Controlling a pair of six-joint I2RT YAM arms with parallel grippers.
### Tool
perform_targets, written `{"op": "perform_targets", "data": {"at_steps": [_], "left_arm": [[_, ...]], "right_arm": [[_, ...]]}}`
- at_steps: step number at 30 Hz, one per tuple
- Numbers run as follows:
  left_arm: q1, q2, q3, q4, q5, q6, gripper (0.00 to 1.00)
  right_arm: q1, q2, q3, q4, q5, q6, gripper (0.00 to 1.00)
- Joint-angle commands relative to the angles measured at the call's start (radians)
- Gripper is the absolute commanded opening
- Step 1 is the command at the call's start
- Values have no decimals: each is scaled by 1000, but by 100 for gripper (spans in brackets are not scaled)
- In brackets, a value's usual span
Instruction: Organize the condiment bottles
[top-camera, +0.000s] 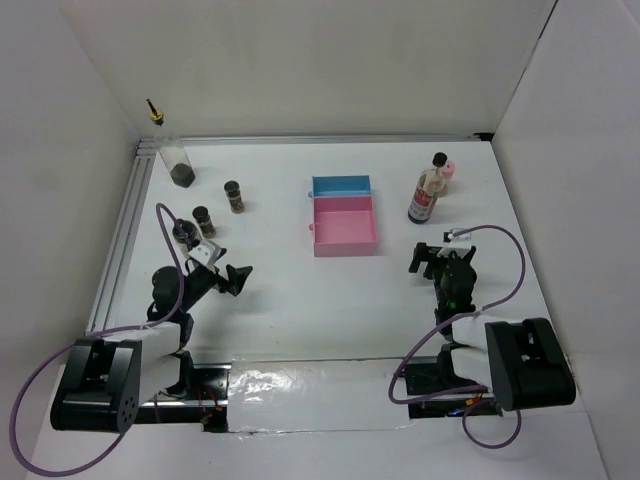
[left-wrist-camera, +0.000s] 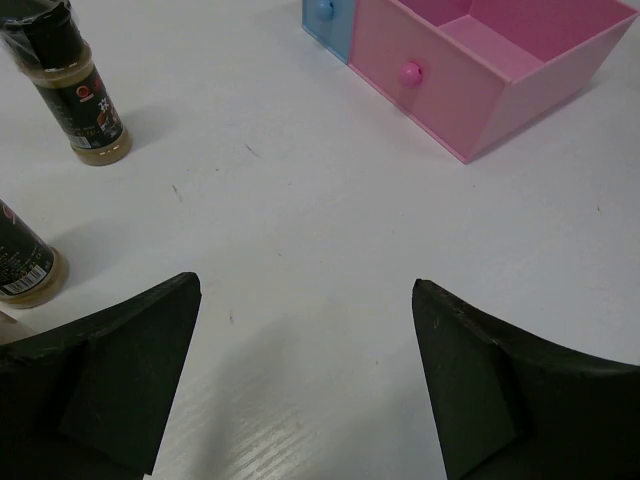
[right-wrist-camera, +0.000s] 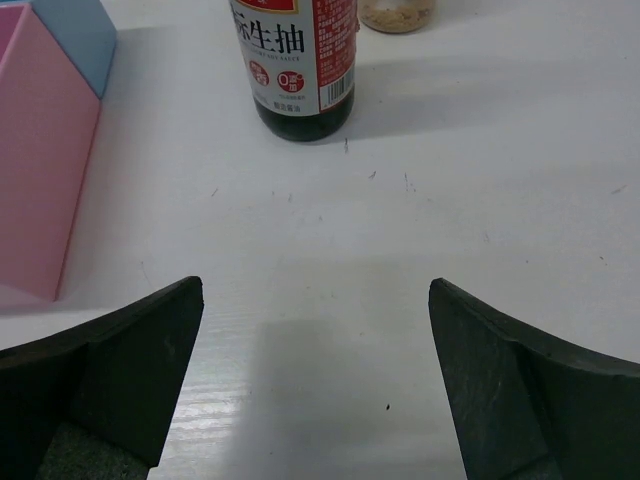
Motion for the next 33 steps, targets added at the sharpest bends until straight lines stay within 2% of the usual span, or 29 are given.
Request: {"op": "perform_targets", "data": {"at_steps": [1,6,7,8,9,10,11,13,15,16,18,20,22,24,25,26,27,28,29,30,31,32,33], "left_arm": [[1,-4,-33,71,20,1,99],[1,-7,-35,77,21,5,99],[2,-15,-26,85,111,28,99],[2,-83,-6,-47,178,106,99],[2,-143,88,-194,247,147,99],[2,-237,147,-364,453,224,99],[2,-259,195,-611,566,358,99],[1,-297,289,-761,705,398,99],[-1,-349,364,-912,722,358,99],[-2,-371,390,-961,745,402,99],[-7,-380,482,-1125,771,467,99],[-14,-373,592,-1223,800,580,99],[-24,-336,670,-1311,773,611,99],[-28,-272,802,-1342,722,588,99],[-28,-247,894,-1337,629,553,99],[-30,-221,937,-1323,565,498,99],[-28,-170,986,-1304,493,388,99],[-28,-147,1073,-1308,433,363,99],[-27,-104,1108,-1319,355,354,64],[-28,-96,1138,-1328,304,317,47],[-28,-90,1163,-1320,249,273,38],[-27,-87,1166,-1313,136,193,40],[-27,-87,1169,-1319,94,162,49]], "right_arm": [[-7,-37,23,1,18,-1,100],[-10,-187,72,-184,-60,-21,100],[-10,-267,85,-267,-85,-60,100],[-8,-304,117,-318,-93,-68,100],[-10,-344,141,-367,-94,-74,100],[-10,-376,164,-465,-96,-85,100],[-10,-432,221,-516,-111,-94,100],[-10,-477,284,-649,-129,-97,100],[-13,-510,382,-730,-128,-70,100],[-14,-514,463,-832,-129,-44,100],[-18,-517,555,-997,-24,74,100],[-19,-501,667,-1064,86,108,100],[-25,-487,753,-1106,99,91,100],[-27,-412,856,-1159,3,15,91],[-27,-368,911,-1204,-36,-11,86],[-27,-308,969,-1259,-62,-19,67],[-25,-181,1105,-1376,-65,-13,48],[-27,-125,1167,-1417,-65,-9,32],[-30,-35,1254,-1469,-59,16,13],[-31,-4,1284,-1482,-50,37,21],[-31,16,1304,-1483,-44,79,74],[-31,32,1310,-1457,-38,88,100],[-33,50,1304,-1440,-42,94,100]]}}
